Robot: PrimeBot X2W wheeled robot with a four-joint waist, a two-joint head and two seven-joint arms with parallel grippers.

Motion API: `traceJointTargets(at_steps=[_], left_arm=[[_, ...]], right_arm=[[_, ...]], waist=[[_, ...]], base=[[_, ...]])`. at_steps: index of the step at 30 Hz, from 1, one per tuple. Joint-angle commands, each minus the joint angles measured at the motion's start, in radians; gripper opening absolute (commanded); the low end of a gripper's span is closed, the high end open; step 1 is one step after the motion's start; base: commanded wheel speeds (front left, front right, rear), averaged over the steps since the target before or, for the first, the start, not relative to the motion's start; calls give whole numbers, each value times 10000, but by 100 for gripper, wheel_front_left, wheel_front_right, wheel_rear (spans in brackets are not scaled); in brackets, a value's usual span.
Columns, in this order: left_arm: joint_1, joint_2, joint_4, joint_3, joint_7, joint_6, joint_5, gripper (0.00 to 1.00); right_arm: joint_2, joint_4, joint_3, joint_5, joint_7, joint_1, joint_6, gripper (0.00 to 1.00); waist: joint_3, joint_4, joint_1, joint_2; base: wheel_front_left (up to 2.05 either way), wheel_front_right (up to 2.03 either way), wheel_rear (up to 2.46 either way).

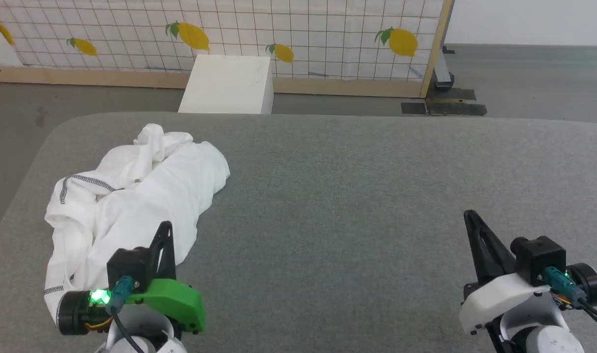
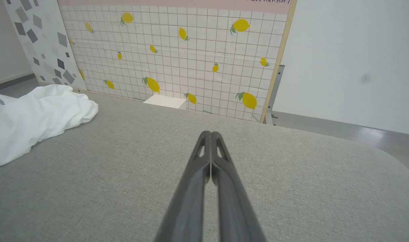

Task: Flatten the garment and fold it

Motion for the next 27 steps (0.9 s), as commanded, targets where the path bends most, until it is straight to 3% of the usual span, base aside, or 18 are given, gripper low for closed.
traceJointTargets(at_steps=[1, 27], left_arm=[[-2, 2, 2, -4, -1, 2, -12, 100], [56, -5, 146, -126, -481, 213, -374, 100]], right_arm=[[0, 4, -2, 6, -1, 0, 0, 100], [1, 407, -22, 680, -482, 109, -2, 100]], waist=[[0, 0, 0, 0], [22, 334, 0, 0]], base=[[0, 0, 0], [0, 0, 0]])
